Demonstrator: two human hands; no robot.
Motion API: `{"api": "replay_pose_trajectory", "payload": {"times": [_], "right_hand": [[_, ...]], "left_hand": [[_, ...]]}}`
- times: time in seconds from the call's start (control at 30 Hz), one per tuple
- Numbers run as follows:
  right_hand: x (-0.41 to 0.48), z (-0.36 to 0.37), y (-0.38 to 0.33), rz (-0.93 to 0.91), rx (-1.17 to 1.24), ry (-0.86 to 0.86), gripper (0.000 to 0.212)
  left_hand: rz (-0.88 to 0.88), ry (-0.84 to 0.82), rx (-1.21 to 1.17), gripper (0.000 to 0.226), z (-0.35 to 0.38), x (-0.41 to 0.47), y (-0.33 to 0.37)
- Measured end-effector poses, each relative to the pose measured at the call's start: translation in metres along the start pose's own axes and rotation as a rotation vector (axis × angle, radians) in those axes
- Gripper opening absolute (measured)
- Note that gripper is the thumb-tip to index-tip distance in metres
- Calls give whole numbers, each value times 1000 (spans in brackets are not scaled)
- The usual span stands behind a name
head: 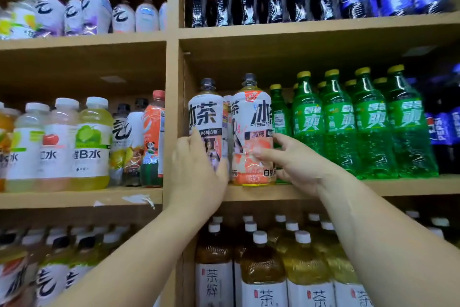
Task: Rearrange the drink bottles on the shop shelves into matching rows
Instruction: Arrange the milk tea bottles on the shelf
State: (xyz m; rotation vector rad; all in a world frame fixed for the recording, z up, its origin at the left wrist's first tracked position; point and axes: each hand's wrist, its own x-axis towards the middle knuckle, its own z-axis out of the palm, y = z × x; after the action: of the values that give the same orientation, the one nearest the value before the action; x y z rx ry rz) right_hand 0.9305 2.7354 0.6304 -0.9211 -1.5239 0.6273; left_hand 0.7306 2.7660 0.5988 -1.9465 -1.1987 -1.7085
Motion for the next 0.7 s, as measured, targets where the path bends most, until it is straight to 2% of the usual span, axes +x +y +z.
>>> {"api": "replay_pose_trajectory", "payload": {"times": [0.07, 0.13, 0.3, 0.5, 0.63, 0.7], "right_hand": [[1, 1, 3, -14, -19, 16, 48], [2, 4, 5, -24, -67, 73, 63], [0, 9, 7, -74, -126, 186, 92], [-6, 19, 8, -137, -280, 375, 74], [-7, 18, 6, -161, -306, 368, 64], [-6, 17, 7, -155, -276, 346, 64]], "left_hand": [[-33, 7, -87, 68, 1, 3, 1], [-63, -14, -121, 66, 3, 4, 2], [-93, -34, -183, 80, 7, 7, 2], [-58, -28, -124, 92, 4, 5, 5], [-28, 6, -112, 96, 0, 2, 7], [-76, 3, -144, 102, -2, 5, 6]]}}
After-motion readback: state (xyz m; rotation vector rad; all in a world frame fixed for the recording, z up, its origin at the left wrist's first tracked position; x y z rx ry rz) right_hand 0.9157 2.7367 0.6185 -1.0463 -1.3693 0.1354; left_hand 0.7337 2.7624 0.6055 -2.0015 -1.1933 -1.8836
